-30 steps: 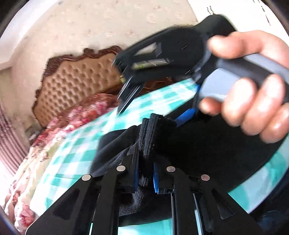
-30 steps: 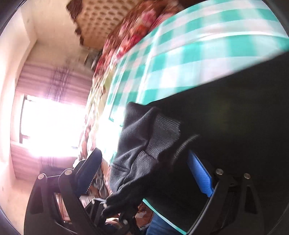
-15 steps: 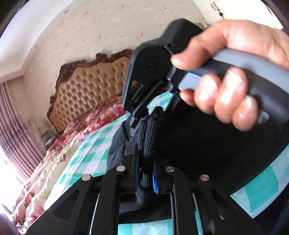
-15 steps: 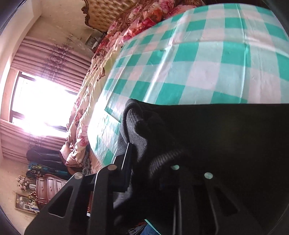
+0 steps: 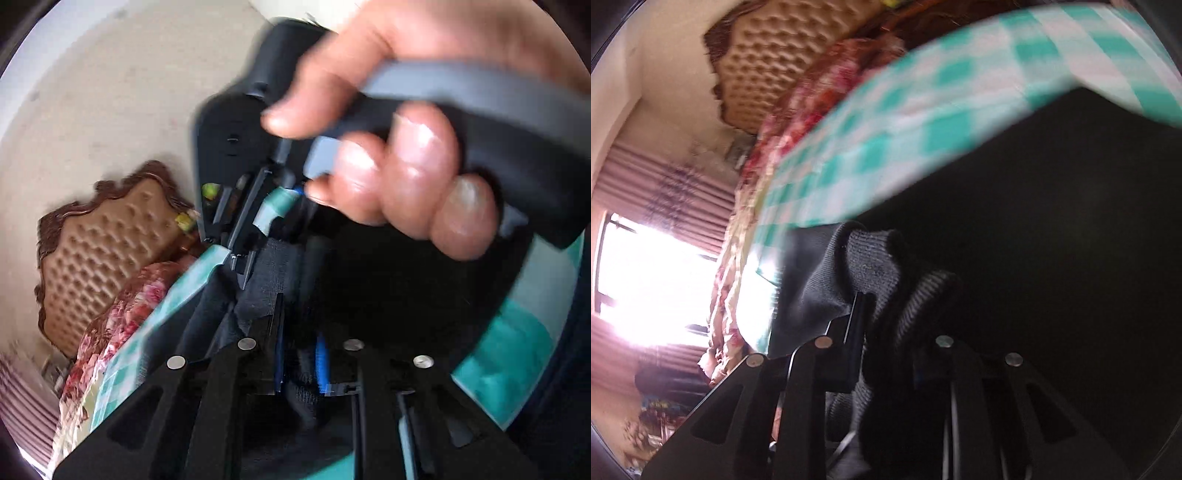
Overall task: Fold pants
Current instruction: 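Close the right gripper on the knit cuffs while the left gripper releases them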
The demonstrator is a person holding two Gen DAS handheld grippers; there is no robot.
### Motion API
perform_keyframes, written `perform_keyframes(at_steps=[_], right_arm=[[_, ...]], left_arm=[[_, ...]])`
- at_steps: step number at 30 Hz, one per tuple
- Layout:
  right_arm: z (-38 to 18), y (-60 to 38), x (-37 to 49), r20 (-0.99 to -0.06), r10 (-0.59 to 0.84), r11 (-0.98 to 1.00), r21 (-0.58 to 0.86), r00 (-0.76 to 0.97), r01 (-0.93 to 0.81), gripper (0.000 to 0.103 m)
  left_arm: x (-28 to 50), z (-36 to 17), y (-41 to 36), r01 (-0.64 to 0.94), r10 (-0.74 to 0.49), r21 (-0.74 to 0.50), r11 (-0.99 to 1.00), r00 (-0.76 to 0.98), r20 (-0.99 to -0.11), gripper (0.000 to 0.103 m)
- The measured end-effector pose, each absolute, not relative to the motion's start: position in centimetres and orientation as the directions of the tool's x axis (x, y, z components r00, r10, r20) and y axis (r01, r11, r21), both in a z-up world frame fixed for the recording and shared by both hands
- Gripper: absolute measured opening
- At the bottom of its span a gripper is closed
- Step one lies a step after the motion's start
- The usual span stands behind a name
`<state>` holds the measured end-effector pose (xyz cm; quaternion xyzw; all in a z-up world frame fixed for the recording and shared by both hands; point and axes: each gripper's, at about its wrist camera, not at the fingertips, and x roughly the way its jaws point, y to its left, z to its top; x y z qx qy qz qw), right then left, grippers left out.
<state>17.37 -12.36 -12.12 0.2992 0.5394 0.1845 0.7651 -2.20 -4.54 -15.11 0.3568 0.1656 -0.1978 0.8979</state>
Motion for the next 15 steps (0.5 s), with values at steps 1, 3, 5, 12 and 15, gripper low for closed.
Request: perform_keyframes(at_steps=[1, 3, 5, 12, 15], right_arm=[[-12.6, -12.6, 17.3, -0.716, 0.603, 0.754, 0.656, 0.352, 0.042, 0.031], [-12.7, -13.0, 17.5, -0.7, 0.624, 0.74, 0.672, 0.347, 0.025, 0.047], [-12.3, -13.0, 17.8, -0.682, 0.64, 0.728, 0.685, 0.355, 0.003, 0.061], [-11.8, -13.0, 17.9, -0.671, 0.634, 0.732, 0.681, 0.385, -0.02, 0.018], [-9.9, -13.4, 17.3, -0.667, 0.612, 0.755, 0.653, 0.425, -0.061, 0.018]], left_arm=[[-2.4, -15.3, -4.7, 0.468, -0.233, 0.586, 0.661, 0.871, -0.433, 0.025], [-2.6, -15.5, -4.8, 0.477, -0.233, 0.588, 0.653, 0.865, -0.444, 0.033], [-2.8, -15.5, -5.0, 0.465, -0.218, 0.61, 0.642, 0.873, -0.436, 0.034], [-2.6, -14.9, -5.8, 0.432, -0.188, 0.646, 0.63, 0.891, -0.413, 0.012], [-3.0, -14.2, -6.2, 0.409, -0.197, 0.67, 0.619, 0.907, -0.372, 0.012]])
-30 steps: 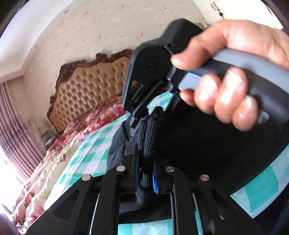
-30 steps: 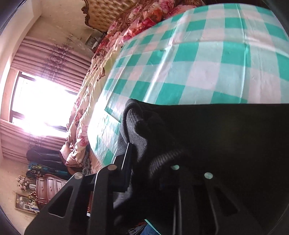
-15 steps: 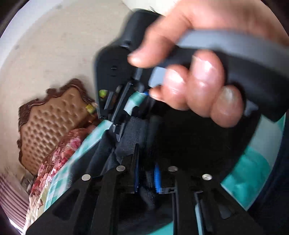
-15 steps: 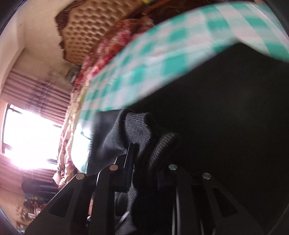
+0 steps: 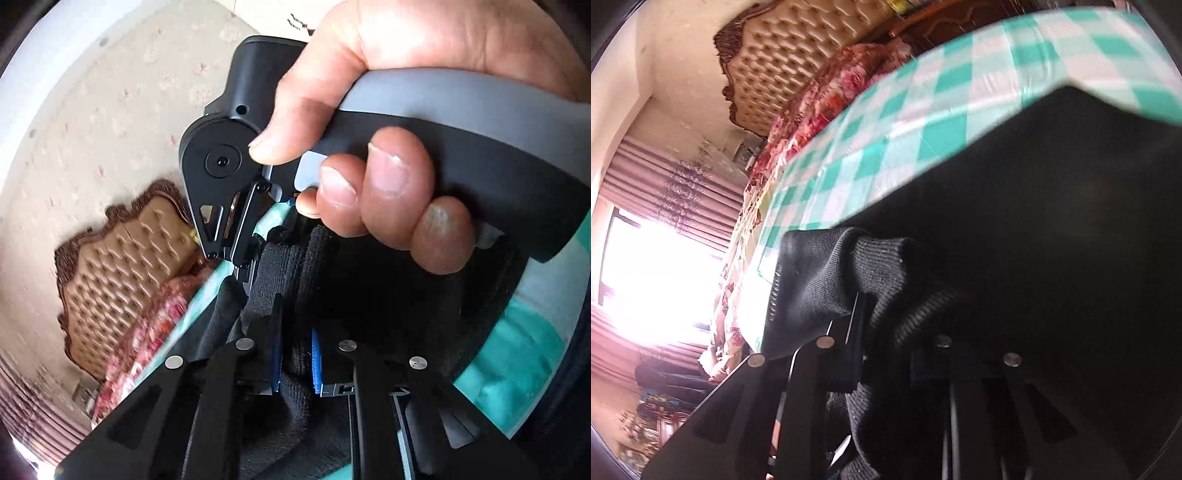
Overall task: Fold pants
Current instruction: 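Close the right gripper on the knit cuffs while the left gripper releases them, then lay the cuffs onto the folded pants with the right gripper and open it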
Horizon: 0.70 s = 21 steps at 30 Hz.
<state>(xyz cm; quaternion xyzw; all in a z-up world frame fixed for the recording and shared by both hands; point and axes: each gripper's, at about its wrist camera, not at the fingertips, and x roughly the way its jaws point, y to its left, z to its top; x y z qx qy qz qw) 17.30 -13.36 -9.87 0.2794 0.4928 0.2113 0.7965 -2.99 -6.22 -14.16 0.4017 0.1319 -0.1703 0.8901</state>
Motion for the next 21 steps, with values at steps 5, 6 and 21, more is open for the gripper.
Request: perform_keyframes(at_steps=[5, 6, 21], right_arm=[[-8.7, -14.8, 17.0, -0.678, 0.571, 0.787, 0.613, 0.462, -0.073, 0.018], [-9.1, -15.2, 16.7, -0.688, 0.562, 0.792, 0.607, 0.459, -0.06, 0.018], [-11.4, -14.5, 16.8, -0.754, 0.471, 0.863, 0.503, 0.458, -0.059, 0.024]], left_arm=[[-3.4, -14.0, -7.8, 0.418, -0.228, 0.69, 0.591, 0.907, -0.353, 0.013], [-3.1, -14.6, -8.3, 0.436, -0.232, 0.69, 0.578, 0.898, -0.374, 0.013], [-3.1, -10.7, -3.1, 0.526, -0.338, 0.485, 0.699, 0.84, -0.424, 0.027]])
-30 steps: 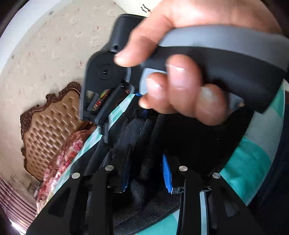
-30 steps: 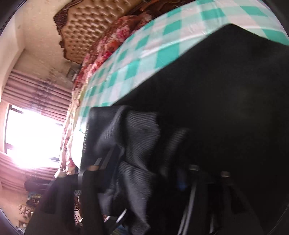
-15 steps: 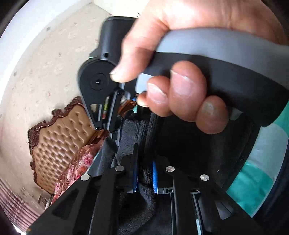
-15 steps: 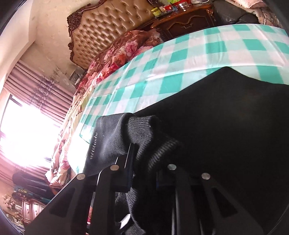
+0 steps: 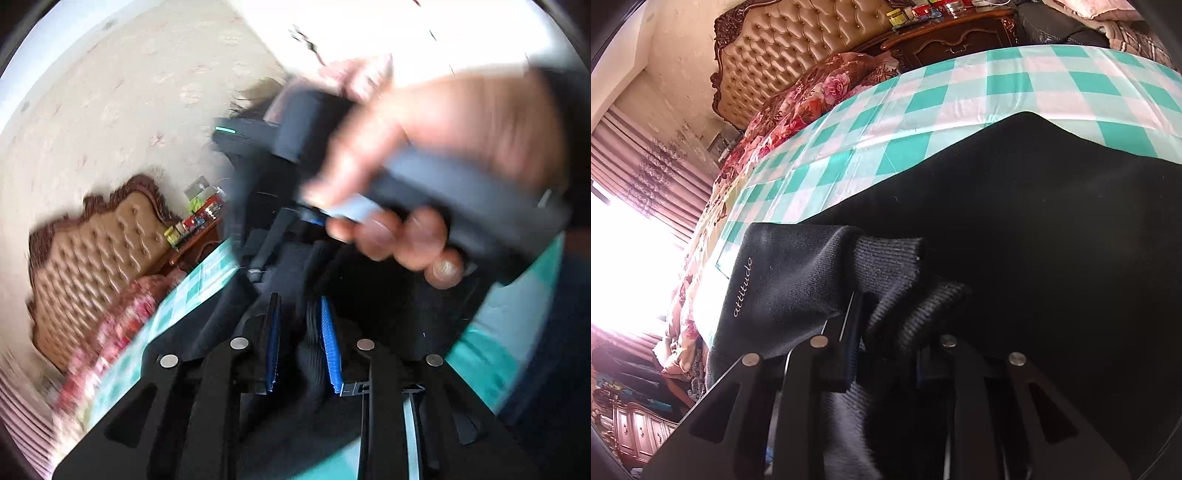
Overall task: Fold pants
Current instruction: 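Lay the cuffs onto the folded pants with the right gripper and open it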
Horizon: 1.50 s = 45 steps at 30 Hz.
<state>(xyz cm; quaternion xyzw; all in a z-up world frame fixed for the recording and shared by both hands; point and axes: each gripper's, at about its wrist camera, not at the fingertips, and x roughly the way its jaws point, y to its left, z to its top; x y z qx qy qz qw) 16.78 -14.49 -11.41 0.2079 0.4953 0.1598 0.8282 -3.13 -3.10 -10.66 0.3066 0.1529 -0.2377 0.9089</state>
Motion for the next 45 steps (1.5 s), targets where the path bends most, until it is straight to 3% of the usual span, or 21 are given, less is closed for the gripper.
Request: perform_keyframes(at_steps=[4, 6, 8, 9, 10, 12, 15, 19, 21, 22, 24, 26, 28, 33, 40, 43, 45], right_arm=[[-11.7, -14.6, 16.6, -0.749, 0.468, 0.863, 0.502, 0.469, -0.059, 0.026], [-11.6, -14.6, 16.4, -0.751, 0.46, 0.867, 0.494, 0.474, -0.061, 0.028], [-11.6, -14.4, 16.4, -0.755, 0.452, 0.873, 0.485, 0.476, -0.059, 0.029], [-11.6, -14.4, 16.3, -0.757, 0.447, 0.875, 0.48, 0.477, -0.06, 0.03], [-11.6, -14.3, 16.3, -0.758, 0.446, 0.878, 0.474, 0.476, -0.066, 0.03], [-11.5, -13.9, 16.2, -0.766, 0.423, 0.893, 0.443, 0.484, -0.079, 0.032], [-11.5, -13.8, 16.3, -0.772, 0.4, 0.906, 0.416, 0.493, -0.084, 0.034], [-11.1, -13.1, 16.0, -0.795, 0.336, 0.937, 0.339, 0.505, -0.09, 0.039], [-11.0, -12.9, 16.0, -0.802, 0.312, 0.946, 0.311, 0.51, -0.091, 0.044], [-11.0, -12.8, 15.9, -0.804, 0.298, 0.951, 0.295, 0.514, -0.09, 0.045], [-11.0, -12.7, 15.9, -0.805, 0.284, 0.956, 0.276, 0.521, -0.095, 0.047], [-11.1, -12.6, 15.8, -0.803, 0.277, 0.959, 0.266, 0.527, -0.098, 0.049], [-11.2, -12.7, 15.7, -0.803, 0.275, 0.959, 0.264, 0.528, -0.099, 0.05], [-11.2, -12.9, 15.8, -0.801, 0.278, 0.958, 0.273, 0.53, -0.09, 0.055], [-10.9, -14.6, 16.2, -0.791, 0.36, 0.92, 0.388, 0.495, -0.05, 0.056], [-10.7, -15.4, 16.5, -0.776, 0.393, 0.9, 0.434, 0.493, -0.036, 0.049], [-11.0, -15.7, 17.0, -0.763, 0.436, 0.878, 0.477, 0.478, -0.039, 0.037]], left_arm=[[-3.0, -6.1, 3.8, 0.433, -0.316, 0.293, 0.852, 0.874, -0.37, 0.027], [-1.3, -5.7, 6.8, 0.37, -0.267, 0.213, 0.904, 0.88, -0.393, 0.027], [1.6, -7.5, 9.4, 0.312, -0.195, 0.153, 0.938, 0.837, -0.512, 0.023], [4.0, -10.1, 10.7, 0.286, -0.129, 0.148, 0.947, 0.758, -0.64, 0.022], [4.5, -11.5, 11.8, 0.281, -0.127, 0.117, 0.953, 0.717, -0.686, 0.024], [4.7, -11.3, 13.5, 0.261, -0.182, 0.017, 0.965, 0.715, -0.676, 0.026], [5.5, -8.4, 13.6, 0.247, -0.16, 0.062, 0.967, 0.776, -0.61, 0.025], [10.1, -5.2, 12.0, 0.349, -0.269, 0.03, 0.936, 0.771, -0.578, 0.025], [14.0, -6.0, 11.1, 0.401, -0.322, -0.022, 0.916, 0.699, -0.639, 0.025], [16.4, -7.5, 10.8, 0.429, -0.35, -0.074, 0.9, 0.611, -0.71, 0.025], [19.6, -10.0, 11.5, 0.316, -0.229, -0.036, 0.948, 0.6, -0.766, 0.018], [22.1, -10.9, 13.7, 0.204, -0.208, -0.108, 0.973, 0.575, -0.791, 0.024], [22.0, -10.0, 14.8, 0.148, -0.245, -0.195, 0.969, 0.592, -0.768, 0.021], [16.1, -6.8, 12.5, 0.32, -0.412, -0.263, 0.91, 0.641, -0.647, 0.022], [9.2, -8.8, 12.7, 0.26, -0.326, -0.2, 0.945, 0.677, -0.66, 0.018], [7.2, -9.0, 13.2, 0.277, -0.332, -0.189, 0.942, 0.685, -0.649, 0.018], [6.3, -8.9, 12.9, 0.309, -0.358, -0.192, 0.931, 0.685, -0.634, 0.018]])
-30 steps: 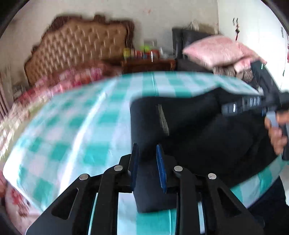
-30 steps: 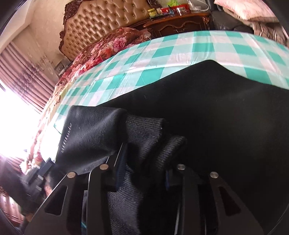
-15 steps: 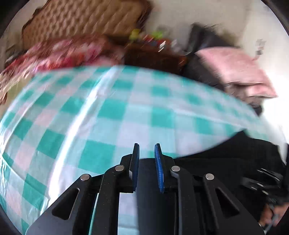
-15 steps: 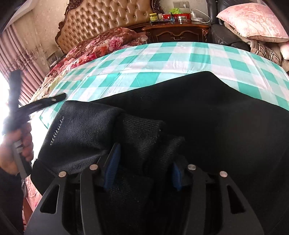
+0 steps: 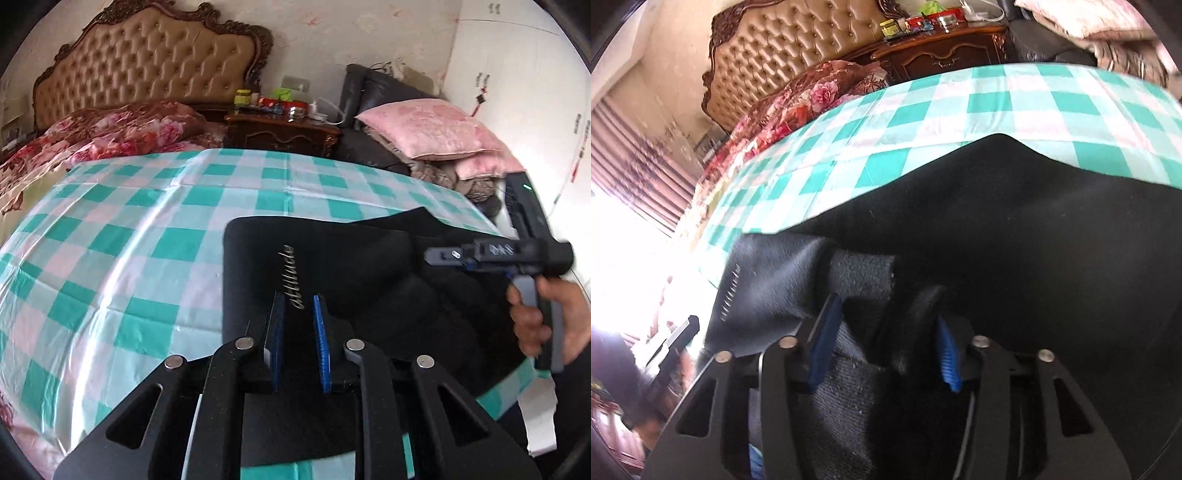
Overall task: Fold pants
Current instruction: 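Lay the cuffs onto the folded pants with the right gripper and open it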
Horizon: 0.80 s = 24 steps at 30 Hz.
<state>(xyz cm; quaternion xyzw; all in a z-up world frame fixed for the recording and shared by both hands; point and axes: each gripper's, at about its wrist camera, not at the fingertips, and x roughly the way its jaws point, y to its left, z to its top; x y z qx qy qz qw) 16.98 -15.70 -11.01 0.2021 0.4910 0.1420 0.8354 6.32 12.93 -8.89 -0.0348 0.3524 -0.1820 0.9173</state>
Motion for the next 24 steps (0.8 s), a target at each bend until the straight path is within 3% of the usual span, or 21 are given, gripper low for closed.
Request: perform_keyframes(at_steps=[2, 3, 8, 10, 12, 13, 19, 23, 24], right_arm=[[-11.1, -15.7, 17.3, -0.748, 0.465, 0.863, 0.502, 0.474, -0.054, 0.028], [-10.8, -15.6, 17.4, -0.74, 0.475, 0.859, 0.507, 0.476, -0.069, 0.017], [-9.7, -14.9, 17.8, -0.745, 0.442, 0.884, 0.457, 0.499, -0.101, 0.013], [-10.4, -15.0, 17.8, -0.759, 0.413, 0.898, 0.432, 0.503, -0.084, 0.016], [-10.3, -15.5, 17.1, -0.774, 0.372, 0.913, 0.406, 0.512, -0.05, 0.033], [-10.0, -15.6, 16.7, -0.782, 0.345, 0.924, 0.381, 0.52, -0.041, 0.036], [-6.6, -14.0, 11.7, -0.766, 0.217, 0.971, 0.235, 0.605, -0.052, 0.039], [-7.9, -11.2, 9.1, -0.787, 0.082, 0.995, 0.027, 0.611, -0.098, 0.048], [-9.0, -11.7, 8.9, -0.807, 0.07, 0.997, 0.033, 0.586, -0.074, 0.05]], left_arm=[[6.0, -9.3, 12.5, 0.334, -0.378, -0.194, 0.922, 0.676, -0.633, 0.018], [5.9, -9.4, 12.4, 0.334, -0.378, -0.196, 0.922, 0.675, -0.634, 0.018], [5.7, -9.6, 11.8, 0.342, -0.395, -0.209, 0.916, 0.679, -0.619, 0.018], [5.7, -10.1, 11.2, 0.349, -0.4, -0.21, 0.913, 0.667, -0.629, 0.018], [5.6, -11.0, 10.3, 0.36, -0.391, -0.189, 0.914, 0.65, -0.651, 0.018], [5.5, -11.4, 10.0, 0.361, -0.382, -0.178, 0.916, 0.645, -0.662, 0.018], [5.2, -12.1, 9.4, 0.357, -0.361, -0.152, 0.922, 0.645, -0.674, 0.019], [5.1, -12.1, 9.4, 0.343, -0.353, -0.153, 0.927, 0.653, -0.671, 0.019], [5.0, -11.9, 9.4, 0.34, -0.354, -0.157, 0.927, 0.656, -0.667, 0.018]])
